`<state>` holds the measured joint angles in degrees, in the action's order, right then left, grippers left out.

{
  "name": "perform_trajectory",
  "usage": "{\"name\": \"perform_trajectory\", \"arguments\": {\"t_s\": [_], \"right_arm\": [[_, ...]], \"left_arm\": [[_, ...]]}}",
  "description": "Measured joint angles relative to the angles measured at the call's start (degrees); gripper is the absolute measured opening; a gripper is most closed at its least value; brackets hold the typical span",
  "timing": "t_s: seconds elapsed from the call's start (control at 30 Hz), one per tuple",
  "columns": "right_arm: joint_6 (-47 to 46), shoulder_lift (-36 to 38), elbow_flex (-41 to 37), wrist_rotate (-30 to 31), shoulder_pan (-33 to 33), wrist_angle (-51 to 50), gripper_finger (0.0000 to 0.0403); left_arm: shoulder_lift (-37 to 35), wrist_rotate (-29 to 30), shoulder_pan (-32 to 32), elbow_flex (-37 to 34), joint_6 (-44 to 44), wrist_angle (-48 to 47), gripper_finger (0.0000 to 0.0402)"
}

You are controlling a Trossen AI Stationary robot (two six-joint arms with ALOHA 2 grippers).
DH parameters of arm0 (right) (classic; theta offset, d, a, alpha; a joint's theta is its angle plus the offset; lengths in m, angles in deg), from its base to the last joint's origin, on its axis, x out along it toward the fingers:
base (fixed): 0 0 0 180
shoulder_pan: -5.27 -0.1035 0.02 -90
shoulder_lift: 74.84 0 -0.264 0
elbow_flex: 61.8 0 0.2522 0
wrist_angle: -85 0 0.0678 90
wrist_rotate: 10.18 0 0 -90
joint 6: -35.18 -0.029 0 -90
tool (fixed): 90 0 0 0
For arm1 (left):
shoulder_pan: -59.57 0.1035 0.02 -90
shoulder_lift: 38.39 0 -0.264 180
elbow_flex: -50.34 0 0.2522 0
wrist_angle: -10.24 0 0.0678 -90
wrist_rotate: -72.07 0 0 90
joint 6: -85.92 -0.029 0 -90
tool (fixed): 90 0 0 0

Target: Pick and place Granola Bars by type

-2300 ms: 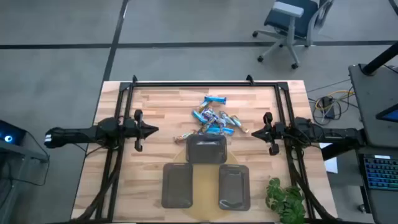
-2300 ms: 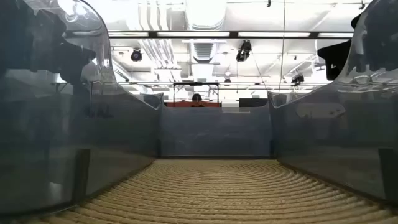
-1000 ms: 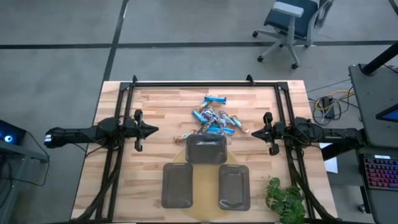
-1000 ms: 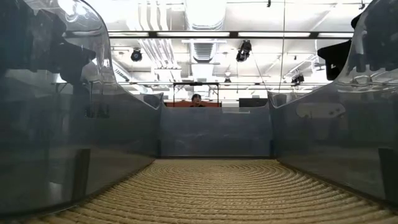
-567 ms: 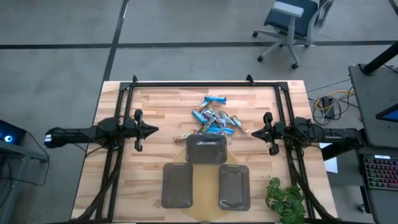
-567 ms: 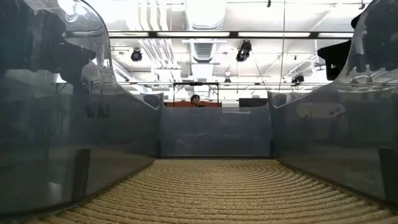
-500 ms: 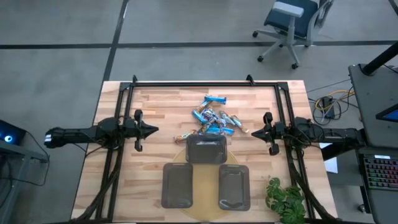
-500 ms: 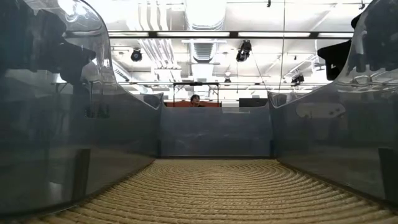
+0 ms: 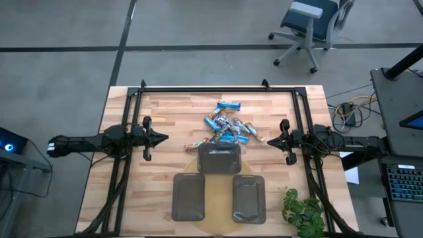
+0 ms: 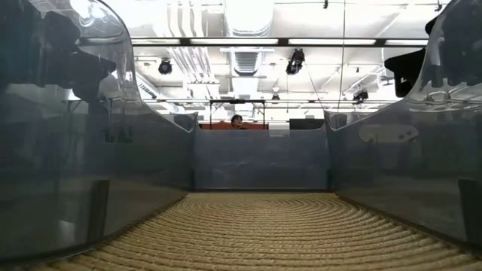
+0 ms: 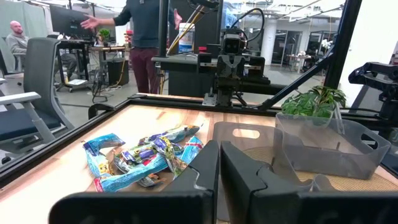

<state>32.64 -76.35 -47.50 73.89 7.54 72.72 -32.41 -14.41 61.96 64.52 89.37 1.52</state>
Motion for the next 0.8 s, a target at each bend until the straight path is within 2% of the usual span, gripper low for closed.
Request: {"name": "perform_trajectory", "arguments": {"t_s": [0.57,0.8], "right_arm": [[0.3,0.0,0.0,0.0,0.0,0.0,0.0008],[15.0,0.0,0.0,0.1,0.0,0.2,0.0008]], "left_arm": [[0.0,0.0,0.0,0.0,0.0,0.0,0.0],[0.0,0.0,0.0,0.0,0.0,0.0,0.0]]}}
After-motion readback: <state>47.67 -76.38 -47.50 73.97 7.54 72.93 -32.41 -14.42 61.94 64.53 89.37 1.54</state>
